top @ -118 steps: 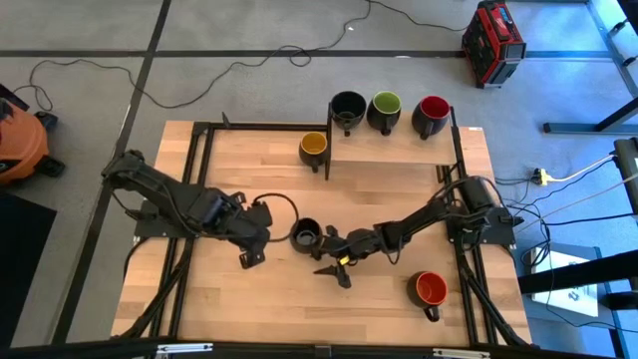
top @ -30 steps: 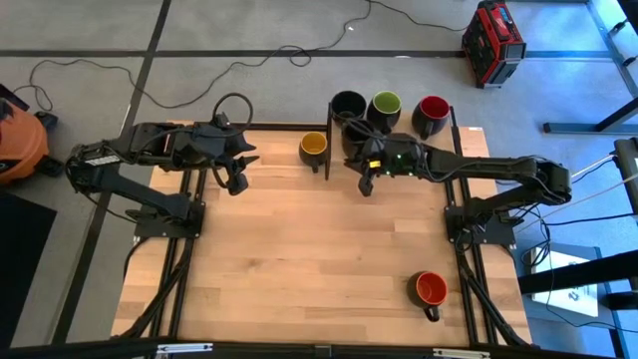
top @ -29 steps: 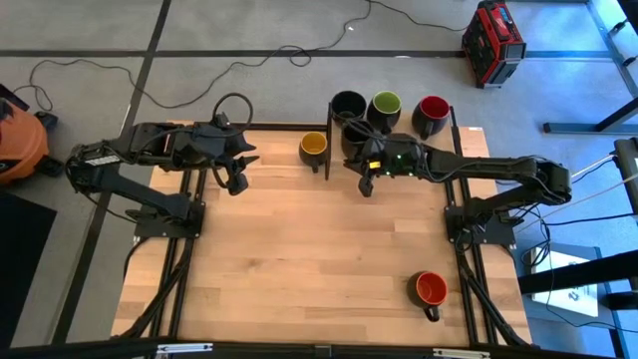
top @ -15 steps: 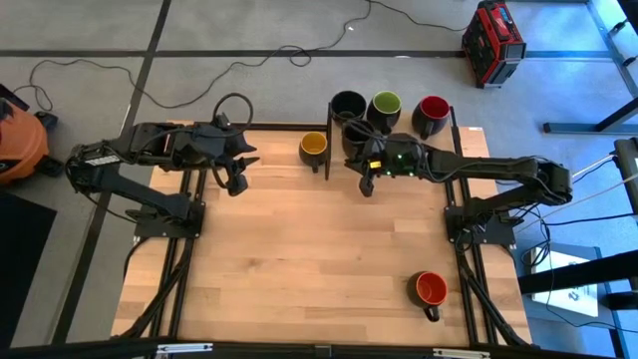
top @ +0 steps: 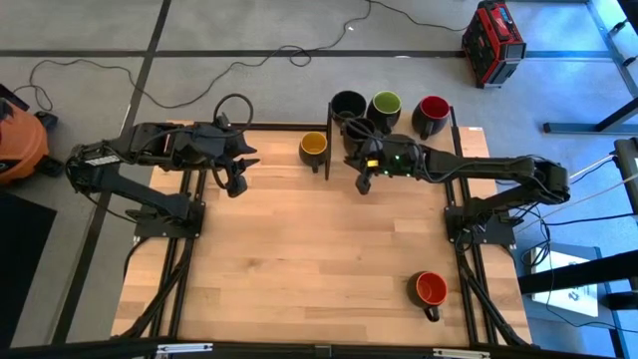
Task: Place coffee mugs
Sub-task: Put the black mug on the shelf aligned with other black mug
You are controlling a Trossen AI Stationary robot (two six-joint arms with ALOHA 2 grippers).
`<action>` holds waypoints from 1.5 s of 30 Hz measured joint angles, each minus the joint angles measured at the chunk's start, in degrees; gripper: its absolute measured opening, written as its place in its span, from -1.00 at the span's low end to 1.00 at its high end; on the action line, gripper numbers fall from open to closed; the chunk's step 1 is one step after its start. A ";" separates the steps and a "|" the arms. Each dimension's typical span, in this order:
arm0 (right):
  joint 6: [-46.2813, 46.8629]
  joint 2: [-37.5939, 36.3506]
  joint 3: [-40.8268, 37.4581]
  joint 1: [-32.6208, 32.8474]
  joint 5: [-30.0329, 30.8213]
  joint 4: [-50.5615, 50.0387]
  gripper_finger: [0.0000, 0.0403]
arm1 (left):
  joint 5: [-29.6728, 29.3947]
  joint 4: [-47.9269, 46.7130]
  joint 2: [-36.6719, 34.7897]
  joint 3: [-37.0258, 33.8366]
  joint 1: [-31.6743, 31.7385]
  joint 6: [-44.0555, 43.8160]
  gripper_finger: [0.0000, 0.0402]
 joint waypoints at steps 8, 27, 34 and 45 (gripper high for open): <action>-0.09 2.24 0.02 0.00 -2.33 3.85 -0.94 | -0.01 0.01 -0.01 0.00 0.00 0.04 -0.48; -1.40 3.91 0.09 -0.11 -12.84 7.89 -0.91 | -0.02 0.00 0.00 0.00 0.02 0.09 -0.48; -2.73 4.34 0.09 -1.56 -15.57 8.48 -0.93 | -0.01 0.00 0.01 0.00 0.02 0.09 -0.48; -3.98 4.33 0.07 -1.77 -13.33 7.21 -0.87 | -0.03 0.00 0.00 0.00 0.02 0.10 -0.48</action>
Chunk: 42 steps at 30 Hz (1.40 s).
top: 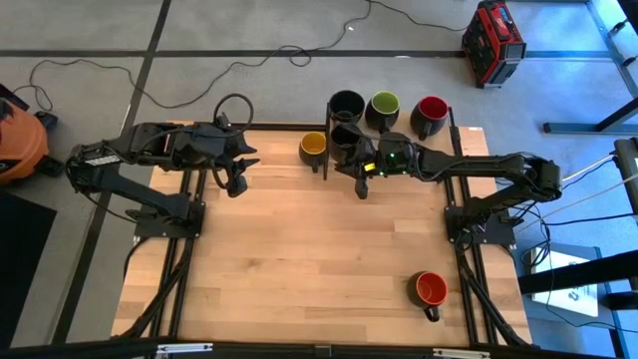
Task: Place coffee mugs
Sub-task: Put the black mug on the shelf aligned with other black mug
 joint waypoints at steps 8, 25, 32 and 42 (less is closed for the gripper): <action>-0.73 -0.01 0.00 -0.04 2.65 -2.07 -0.77 | 0.00 0.73 0.01 0.00 -0.02 -0.01 -0.47; -0.36 -0.01 -0.04 -0.11 4.74 -6.06 -0.35 | 0.22 1.75 0.01 0.00 -0.02 -0.01 -0.48; 0.94 -0.10 -0.04 -0.11 4.20 -6.73 -0.32 | 0.22 1.76 -0.01 0.00 -0.02 -0.02 -0.48; 2.86 -1.33 -0.07 -0.10 4.18 -8.35 -0.33 | 0.22 2.49 0.01 0.00 -0.02 -0.01 -0.48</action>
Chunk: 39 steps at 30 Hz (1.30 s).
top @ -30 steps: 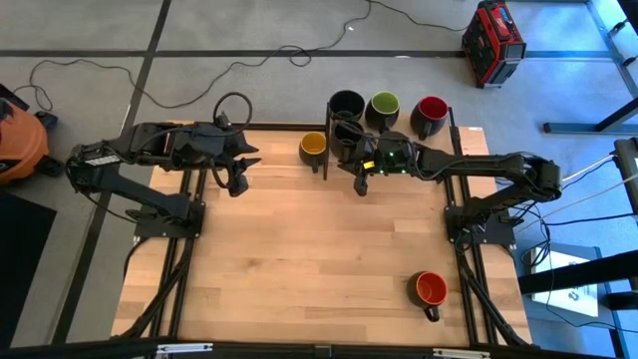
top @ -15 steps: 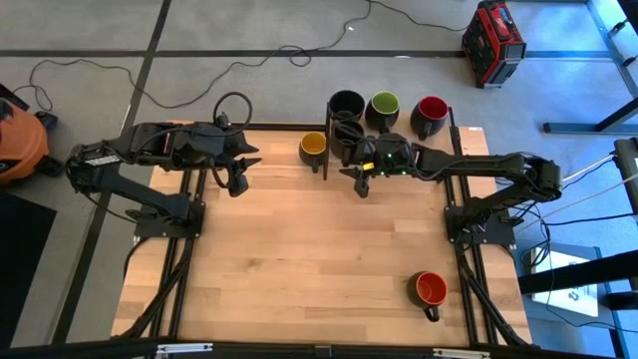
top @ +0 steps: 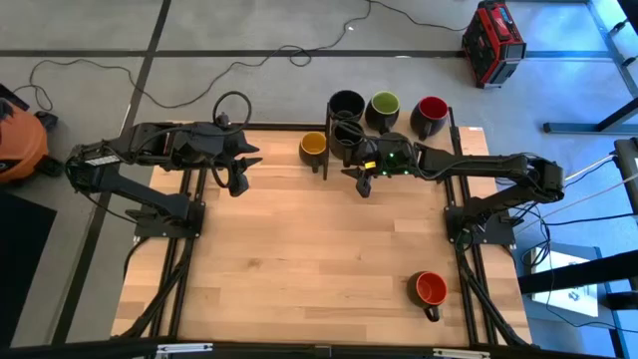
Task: Place coffee mugs
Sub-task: Put the black mug on the shelf aligned with other black mug, then put the black orange mug on the shelf
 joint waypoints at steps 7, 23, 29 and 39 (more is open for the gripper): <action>1.34 -2.44 0.00 0.02 0.13 -2.23 -0.33 | 0.00 0.05 -0.01 0.00 0.02 0.42 -0.48; 7.01 -12.96 0.00 0.02 -5.84 -15.61 -0.33 | 0.00 0.04 0.00 0.00 0.00 0.39 -0.48; 19.77 -21.23 0.02 3.66 -12.54 -22.78 -0.33 | 0.48 1.72 0.00 0.00 0.02 1.04 -0.48; 34.12 -22.05 7.63 22.66 0.60 -27.95 -0.33 | 11.59 7.22 2.69 0.04 0.00 7.96 -0.48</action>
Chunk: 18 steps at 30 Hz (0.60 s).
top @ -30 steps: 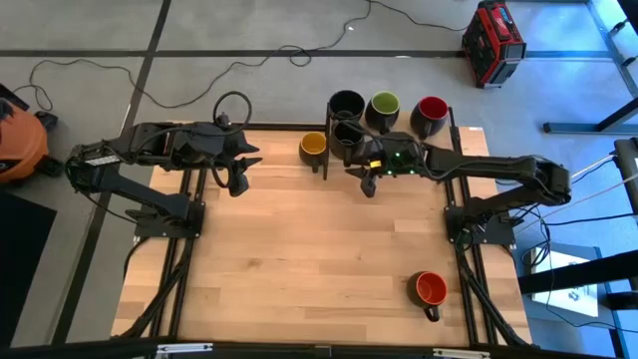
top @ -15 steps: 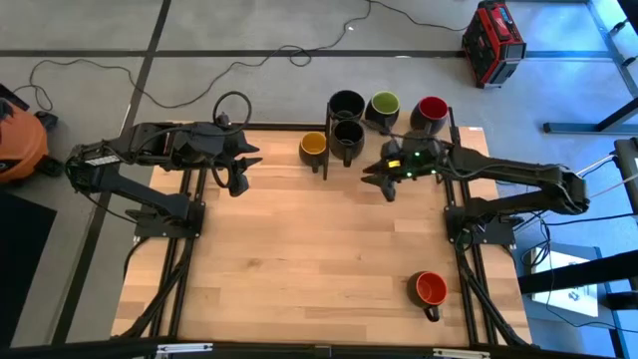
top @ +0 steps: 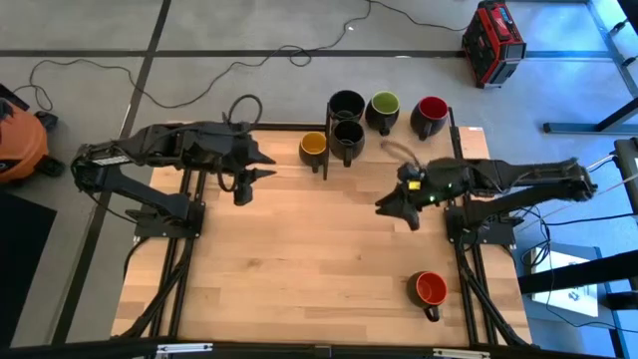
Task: Place coffee mugs
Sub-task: Put the black orange mug on the shelf
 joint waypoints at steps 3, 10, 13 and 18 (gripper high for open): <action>2.18 3.04 5.26 5.37 5.95 -8.94 -0.33 | 2.66 0.08 1.33 0.00 0.00 1.00 -0.48; 6.31 6.17 12.16 12.87 23.11 -22.03 -0.33 | 5.37 1.26 2.76 -0.82 0.00 -0.98 -0.48; 4.75 6.16 12.22 11.53 33.56 -24.68 -0.33 | 4.21 1.66 2.70 -3.35 0.02 -2.87 -0.48; -0.47 6.16 12.22 -0.38 42.87 -26.79 -0.33 | 1.67 2.24 2.36 -7.02 0.09 -6.78 -0.48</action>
